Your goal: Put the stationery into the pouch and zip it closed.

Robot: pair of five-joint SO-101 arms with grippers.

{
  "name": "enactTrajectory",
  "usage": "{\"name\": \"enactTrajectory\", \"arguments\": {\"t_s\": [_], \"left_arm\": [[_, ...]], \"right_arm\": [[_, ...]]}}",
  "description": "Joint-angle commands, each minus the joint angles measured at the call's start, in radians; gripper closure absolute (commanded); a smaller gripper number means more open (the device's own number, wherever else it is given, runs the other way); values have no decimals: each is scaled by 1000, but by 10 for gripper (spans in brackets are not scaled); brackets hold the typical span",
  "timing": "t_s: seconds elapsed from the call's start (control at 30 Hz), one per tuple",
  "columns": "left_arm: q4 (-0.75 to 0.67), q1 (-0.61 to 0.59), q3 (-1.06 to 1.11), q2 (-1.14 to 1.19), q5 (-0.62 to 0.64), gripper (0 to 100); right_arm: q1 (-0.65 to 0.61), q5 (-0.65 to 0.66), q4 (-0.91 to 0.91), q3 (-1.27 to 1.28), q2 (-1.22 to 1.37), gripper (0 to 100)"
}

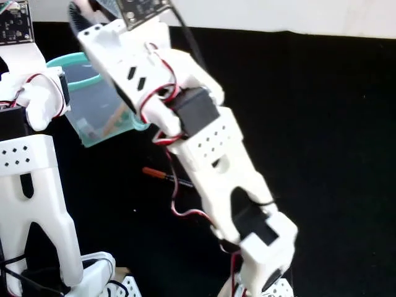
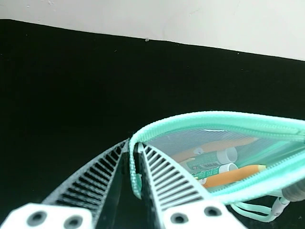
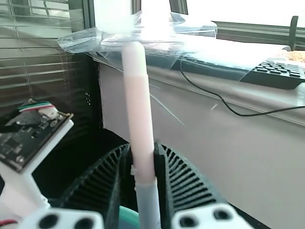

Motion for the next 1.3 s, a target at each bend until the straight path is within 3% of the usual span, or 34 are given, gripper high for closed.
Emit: {"name": "enactTrajectory", "arguments": {"t_s": [0.0, 0.37, 0.8, 1.27], "left_arm": [[46, -7, 18, 74, -8, 993], [38, -5, 62, 74, -8, 993], [11, -12, 71, 74, -8, 993], [-18, -81, 62, 74, -6, 993]], "right_arm": [[-18, 14, 4, -200, 97, 991], [-22, 9, 105, -768, 507, 991], [-28, 8, 147, -745, 588, 991], [5, 9, 423, -745, 521, 991]]}}
